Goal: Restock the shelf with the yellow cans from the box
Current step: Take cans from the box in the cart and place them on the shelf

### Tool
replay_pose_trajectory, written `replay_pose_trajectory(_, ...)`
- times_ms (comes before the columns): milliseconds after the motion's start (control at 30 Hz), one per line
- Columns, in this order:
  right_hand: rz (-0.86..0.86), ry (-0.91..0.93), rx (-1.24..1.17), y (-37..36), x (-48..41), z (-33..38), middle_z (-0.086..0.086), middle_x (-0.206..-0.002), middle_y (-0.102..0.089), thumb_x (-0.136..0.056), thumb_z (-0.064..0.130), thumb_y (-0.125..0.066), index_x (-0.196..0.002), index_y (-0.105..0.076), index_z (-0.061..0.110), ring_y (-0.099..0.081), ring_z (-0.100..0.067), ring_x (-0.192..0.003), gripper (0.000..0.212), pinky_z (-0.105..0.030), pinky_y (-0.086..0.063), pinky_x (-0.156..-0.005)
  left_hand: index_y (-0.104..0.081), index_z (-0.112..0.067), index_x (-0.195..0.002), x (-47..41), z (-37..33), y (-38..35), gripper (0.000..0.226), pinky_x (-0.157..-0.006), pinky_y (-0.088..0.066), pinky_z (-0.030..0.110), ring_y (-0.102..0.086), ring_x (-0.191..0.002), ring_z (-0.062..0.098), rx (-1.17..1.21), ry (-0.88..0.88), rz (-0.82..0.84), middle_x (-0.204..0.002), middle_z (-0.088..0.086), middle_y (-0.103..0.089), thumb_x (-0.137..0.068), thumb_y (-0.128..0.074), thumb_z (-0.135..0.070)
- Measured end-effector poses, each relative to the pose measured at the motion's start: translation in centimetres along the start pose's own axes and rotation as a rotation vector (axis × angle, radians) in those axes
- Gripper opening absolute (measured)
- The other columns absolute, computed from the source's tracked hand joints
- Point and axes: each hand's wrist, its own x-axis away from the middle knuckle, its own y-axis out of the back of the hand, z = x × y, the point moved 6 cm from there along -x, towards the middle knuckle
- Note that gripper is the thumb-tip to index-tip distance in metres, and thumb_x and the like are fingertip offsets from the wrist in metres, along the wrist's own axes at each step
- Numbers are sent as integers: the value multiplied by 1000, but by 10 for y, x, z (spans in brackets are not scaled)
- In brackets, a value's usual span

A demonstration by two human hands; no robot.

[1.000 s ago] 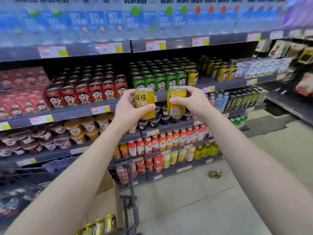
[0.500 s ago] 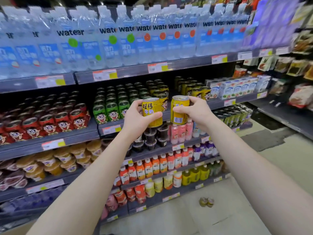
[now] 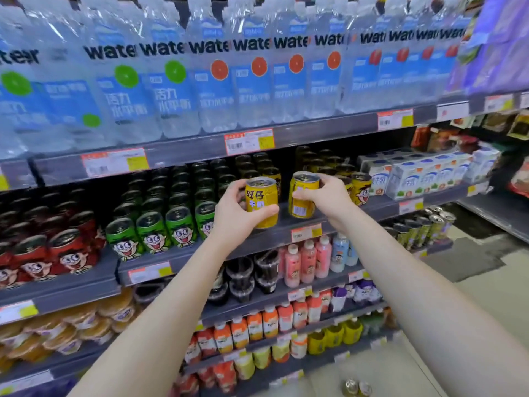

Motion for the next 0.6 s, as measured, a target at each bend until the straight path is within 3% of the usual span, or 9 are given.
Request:
replay_pose_trajectory(300, -29, -39, 97, -4, -95, -60, -7, -109, -70, -71, 9, -87, -121, -62, 10, -68, -23, -98, 56, -39, -56, -87, -56, -22, -134, -36, 22, -16, 82, -82, -57, 17, -71, -96, -2, -24, 48, -150, -121, -8, -70, -64, -99, -33)
replay_pose_trajectory(433, -22, -70, 106, -11, -125, -88, -6, -107, -71, -65, 12, -89, -117, -65, 11, -68, -24, -99, 57, -45, -56, -92, -57, -23, -130, -45, 25, -22, 79, -89, -60, 28, -72, -98, 3, -49, 51, -212, -119, -6, -71, -64, -99, -32)
replay_pose_trajectory(533, -13, -54, 125, -15, -143, -103, -7, -105, -72, -56, 24, -91, -117, -67, 12, -69, -26, -97, 67, -42, -59, -85, -56, -25, -131, -49, 23, -28, 78, -90, -59, 27, -72, -101, 3, -61, 46, -251, -120, -8, -71, -65, -99, -31)
replay_pose_trajectory(600, 10, -62, 107, -18, -153, -107, -8, -105, -70, -63, 18, -90, -122, -65, 10, -66, -24, -90, 65, -26, -57, -65, -55, -22, -134, -51, 21, -33, 81, -89, -58, 23, -71, -102, 2, -76, 39, -277, -120, -9, -70, -66, -98, -31)
